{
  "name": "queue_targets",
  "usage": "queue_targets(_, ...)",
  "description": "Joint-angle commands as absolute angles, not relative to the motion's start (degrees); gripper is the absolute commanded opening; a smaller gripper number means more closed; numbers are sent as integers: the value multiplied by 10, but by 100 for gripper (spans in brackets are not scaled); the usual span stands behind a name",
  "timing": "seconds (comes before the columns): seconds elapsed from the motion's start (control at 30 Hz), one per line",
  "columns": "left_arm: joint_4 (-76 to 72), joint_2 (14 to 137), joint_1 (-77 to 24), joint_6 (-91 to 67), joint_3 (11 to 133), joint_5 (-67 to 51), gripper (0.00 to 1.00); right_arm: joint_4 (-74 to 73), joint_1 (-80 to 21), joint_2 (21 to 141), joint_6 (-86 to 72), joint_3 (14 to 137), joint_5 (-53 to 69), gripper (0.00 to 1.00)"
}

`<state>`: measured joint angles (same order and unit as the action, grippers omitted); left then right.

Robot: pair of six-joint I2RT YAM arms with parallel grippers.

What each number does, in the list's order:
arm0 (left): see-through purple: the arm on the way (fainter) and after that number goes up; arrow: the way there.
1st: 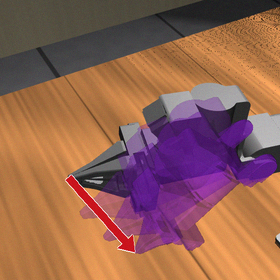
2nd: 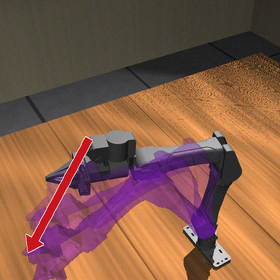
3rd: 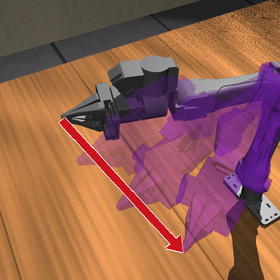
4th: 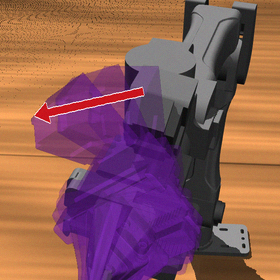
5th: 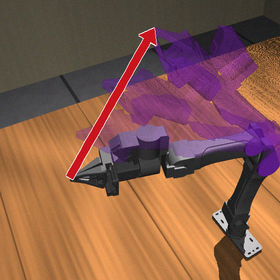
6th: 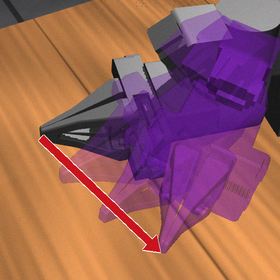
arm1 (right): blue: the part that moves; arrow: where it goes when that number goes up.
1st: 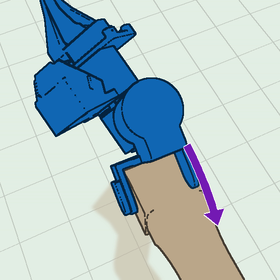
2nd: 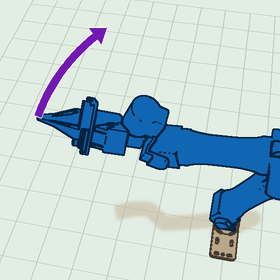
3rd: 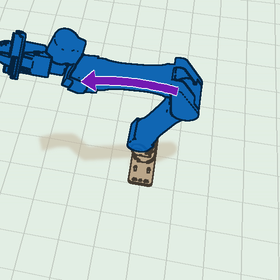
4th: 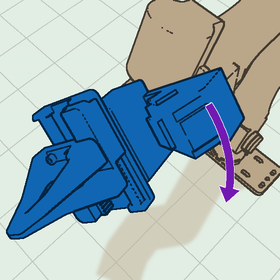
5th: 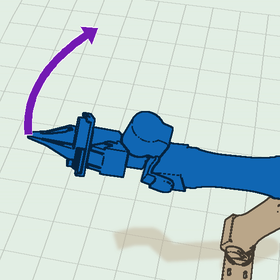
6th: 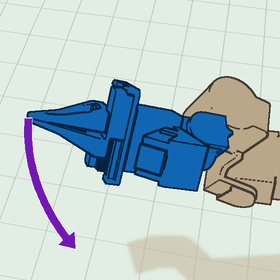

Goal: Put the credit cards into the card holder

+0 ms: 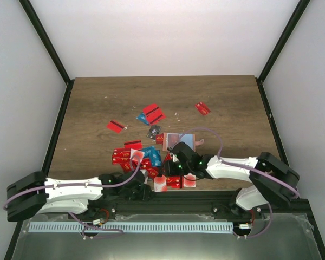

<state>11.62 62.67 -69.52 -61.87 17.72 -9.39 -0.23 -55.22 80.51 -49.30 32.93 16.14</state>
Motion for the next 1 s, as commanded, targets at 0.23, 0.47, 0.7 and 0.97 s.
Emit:
queue_targets(0.23, 58, 600, -699, -670, 132, -102, 53, 33, -537, 910, -411, 366, 178, 41)
queue_targets(0.47, 16, 605, -699, -681, 120, -95, 54, 47, -553, 904, -420, 318, 223, 40)
queue_targets(0.7, -33, 629, -699, -694, 116, -73, 54, 66, -593, 916, -438, 301, 237, 41)
queue_targets(0.97, -72, 639, -699, -708, 104, -59, 49, 68, -595, 924, -442, 304, 229, 40)
